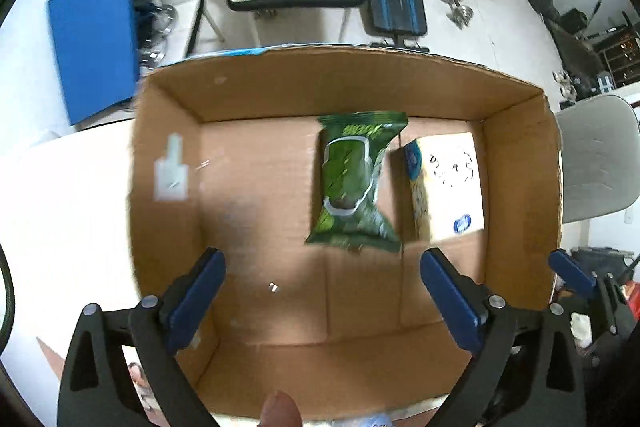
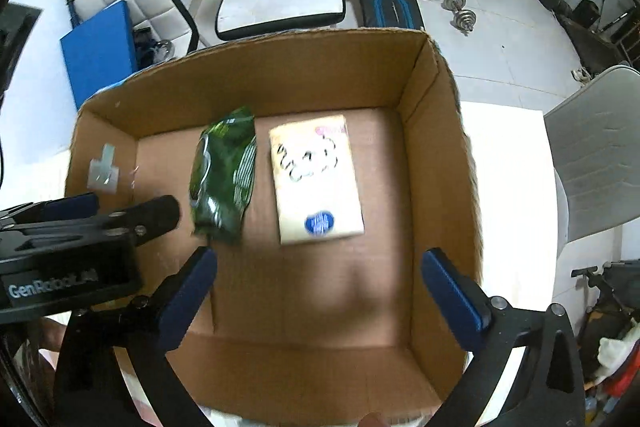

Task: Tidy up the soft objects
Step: 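Grasp the red floral pack with the left tool while the right tool grasps the blue bear pack, then carry both packs into the box and release them beside the others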

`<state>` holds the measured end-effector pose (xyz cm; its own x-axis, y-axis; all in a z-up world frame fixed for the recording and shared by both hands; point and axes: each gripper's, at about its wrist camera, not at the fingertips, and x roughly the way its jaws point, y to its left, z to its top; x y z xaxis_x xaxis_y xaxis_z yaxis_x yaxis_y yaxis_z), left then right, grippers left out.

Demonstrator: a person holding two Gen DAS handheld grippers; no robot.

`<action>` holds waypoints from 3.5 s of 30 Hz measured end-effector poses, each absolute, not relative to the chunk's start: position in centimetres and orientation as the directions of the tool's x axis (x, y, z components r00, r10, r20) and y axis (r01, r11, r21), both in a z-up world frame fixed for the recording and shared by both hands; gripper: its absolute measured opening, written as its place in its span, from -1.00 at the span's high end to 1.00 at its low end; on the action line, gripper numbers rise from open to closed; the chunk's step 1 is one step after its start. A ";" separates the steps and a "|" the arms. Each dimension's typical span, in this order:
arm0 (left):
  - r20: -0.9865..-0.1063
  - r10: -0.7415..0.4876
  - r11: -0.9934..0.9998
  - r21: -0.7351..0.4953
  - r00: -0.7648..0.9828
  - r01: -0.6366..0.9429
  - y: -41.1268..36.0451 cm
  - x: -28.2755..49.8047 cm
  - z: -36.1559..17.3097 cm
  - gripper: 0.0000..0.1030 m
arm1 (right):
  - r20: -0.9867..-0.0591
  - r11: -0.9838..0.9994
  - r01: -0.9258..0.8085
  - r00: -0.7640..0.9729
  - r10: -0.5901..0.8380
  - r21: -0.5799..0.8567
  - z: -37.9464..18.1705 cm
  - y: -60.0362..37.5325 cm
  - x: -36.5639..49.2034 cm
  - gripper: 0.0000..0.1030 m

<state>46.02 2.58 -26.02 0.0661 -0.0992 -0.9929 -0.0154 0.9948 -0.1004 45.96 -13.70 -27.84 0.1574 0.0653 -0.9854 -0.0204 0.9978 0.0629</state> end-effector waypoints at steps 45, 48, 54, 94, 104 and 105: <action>-0.994 -0.067 0.996 -0.061 -0.090 -0.066 -0.1 29.7 -37.0 0.15 | -0.978 0.974 0.102 -0.028 0.206 0.202 -35.0 -21.6 21.9 -1.00; -0.996 -0.070 0.995 -0.066 -0.052 -0.071 1.0 28.2 -34.4 0.15 | -0.972 0.972 0.053 -0.047 0.232 0.230 -34.7 -20.1 20.9 -1.00; -0.998 -0.054 0.990 -0.048 -0.043 -0.132 5.0 23.2 -33.3 0.16 | -0.956 0.957 -0.071 -0.107 0.273 0.281 -35.4 -15.4 18.5 -1.00; -0.954 -0.299 0.931 -0.296 0.017 -0.213 3.6 19.4 -33.8 0.17 | -0.947 0.952 -0.051 -0.137 0.291 0.301 -35.7 -10.1 18.5 0.12; -0.922 -0.328 0.931 -0.352 0.205 -0.094 4.3 30.4 -21.1 0.17 | -0.907 0.912 -0.063 0.094 0.409 0.405 -21.9 -13.3 25.7 0.12; -0.924 -0.317 0.936 -0.341 0.216 -0.086 4.2 31.8 -20.6 0.17 | -0.909 0.917 -0.070 0.122 0.398 0.393 -20.8 -13.1 26.8 0.12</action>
<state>31.85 4.18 -20.62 0.2157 -0.3171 -0.9236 -0.0861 0.9360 -0.3414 26.78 -13.06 -20.82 0.1223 0.3985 -0.9090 -0.0700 0.9170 0.3926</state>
